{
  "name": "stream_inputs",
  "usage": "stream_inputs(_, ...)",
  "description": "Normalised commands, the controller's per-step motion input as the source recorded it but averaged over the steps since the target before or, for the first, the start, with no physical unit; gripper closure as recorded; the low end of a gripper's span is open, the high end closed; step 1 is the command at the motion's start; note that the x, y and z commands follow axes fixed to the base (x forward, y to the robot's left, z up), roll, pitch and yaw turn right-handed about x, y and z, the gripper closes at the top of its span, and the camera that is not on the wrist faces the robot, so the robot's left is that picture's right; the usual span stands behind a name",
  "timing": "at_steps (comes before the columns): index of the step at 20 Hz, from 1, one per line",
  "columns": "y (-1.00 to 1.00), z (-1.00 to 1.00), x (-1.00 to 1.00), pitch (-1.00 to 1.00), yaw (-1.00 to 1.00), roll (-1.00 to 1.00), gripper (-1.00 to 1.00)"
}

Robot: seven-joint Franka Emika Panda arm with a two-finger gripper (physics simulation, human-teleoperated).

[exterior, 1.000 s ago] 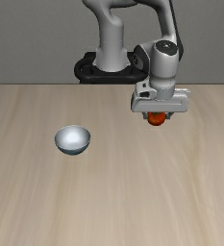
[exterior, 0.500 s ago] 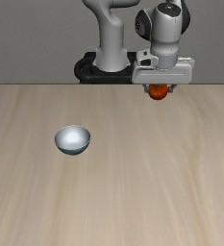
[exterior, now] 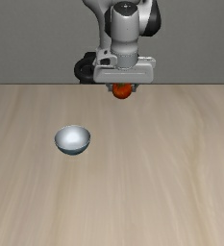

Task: Pick the tomato on the table and place it on the bowl

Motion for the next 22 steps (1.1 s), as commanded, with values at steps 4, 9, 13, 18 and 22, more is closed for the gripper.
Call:
stream_inputs(4,-1.0,0.0,0.0,0.0,0.0,0.0,1.0)
stream_inputs(9,-1.0,0.0,0.0,0.0,0.0,0.0,1.0)
stream_inputs(13,-0.75,0.0,0.25,0.0,0.0,0.0,1.0)
stream_inputs(18,0.0,0.0,1.0,0.0,0.0,0.0,1.0)
stream_inputs(22,0.0,0.0,1.0,0.0,0.0,0.0,1.0)
